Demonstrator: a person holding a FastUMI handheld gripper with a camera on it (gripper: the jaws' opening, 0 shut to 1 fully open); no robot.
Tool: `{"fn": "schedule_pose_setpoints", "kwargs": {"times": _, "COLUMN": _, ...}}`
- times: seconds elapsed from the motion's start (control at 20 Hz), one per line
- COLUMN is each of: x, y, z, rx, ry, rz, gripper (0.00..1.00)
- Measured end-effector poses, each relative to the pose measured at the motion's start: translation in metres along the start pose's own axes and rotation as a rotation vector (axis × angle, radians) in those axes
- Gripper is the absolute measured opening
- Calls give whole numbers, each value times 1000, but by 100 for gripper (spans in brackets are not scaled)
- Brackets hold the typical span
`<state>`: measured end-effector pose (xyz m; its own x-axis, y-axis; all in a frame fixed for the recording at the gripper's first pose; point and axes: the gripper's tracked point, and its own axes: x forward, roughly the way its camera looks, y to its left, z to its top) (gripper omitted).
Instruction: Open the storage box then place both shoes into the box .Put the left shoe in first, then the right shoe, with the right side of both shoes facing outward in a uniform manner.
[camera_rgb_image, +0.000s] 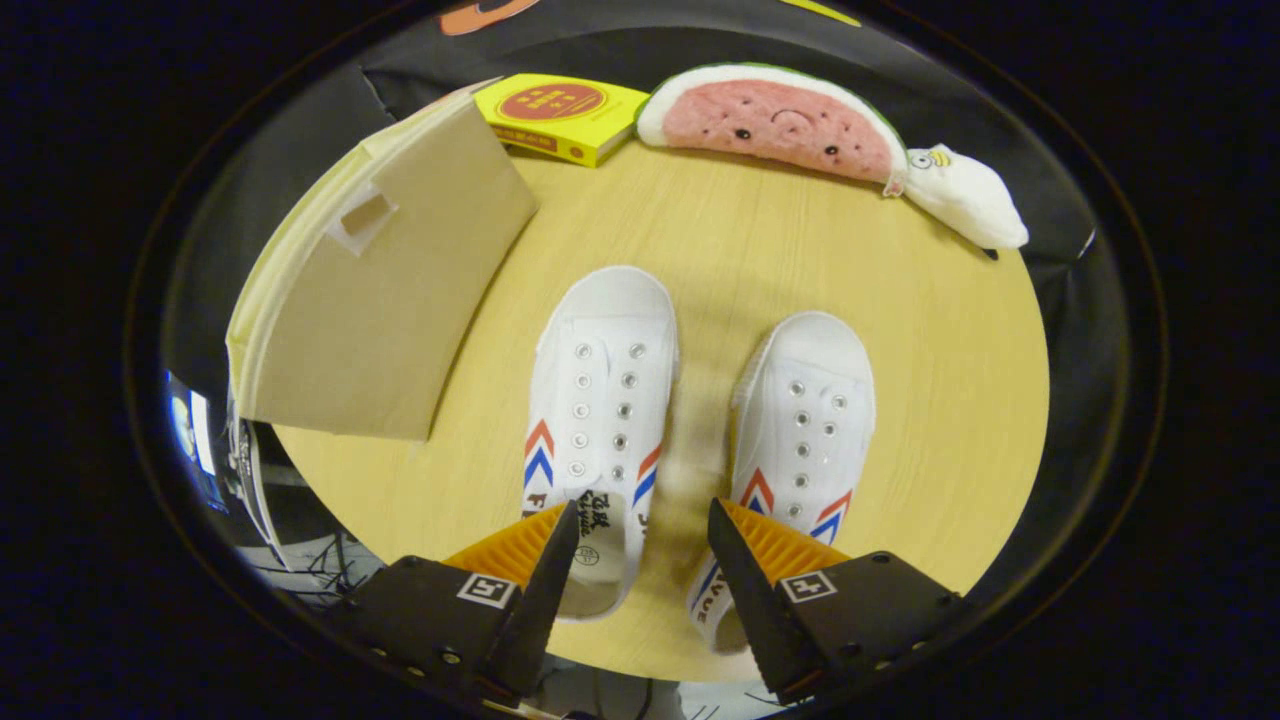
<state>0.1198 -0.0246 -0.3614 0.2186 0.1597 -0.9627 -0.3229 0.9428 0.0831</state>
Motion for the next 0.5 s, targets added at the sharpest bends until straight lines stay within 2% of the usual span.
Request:
{"fn": "schedule_pose_setpoints", "kwargs": {"times": 0.1, "x": 19, "y": -7, "z": -2, "rx": 46, "ry": 25, "rz": -25, "gripper": 52}}
{"fn": "schedule_pose_setpoints", "kwargs": {"times": 0.2, "x": 22, "y": 8, "z": 5, "rx": 121, "ry": 27, "rz": 94, "gripper": 33}}
{"fn": "schedule_pose_setpoints", "kwargs": {"times": 0.25, "x": 22, "y": 6, "z": 3, "rx": 134, "ry": 33, "rz": 119, "gripper": 13}}
{"fn": "schedule_pose_setpoints", "kwargs": {"times": 0.3, "x": 26, "y": 8, "z": 5, "rx": 116, "ry": 21, "rz": 157, "gripper": 9}}
{"fn": "schedule_pose_setpoints", "kwargs": {"times": 0.4, "x": 23, "y": 7, "z": 2, "rx": 156, "ry": 22, "rz": 196, "gripper": 2}}
{"fn": "schedule_pose_setpoints", "kwargs": {"times": 0.5, "x": 21, "y": 8, "z": -1, "rx": 206, "ry": 20, "rz": 252, "gripper": 0}}
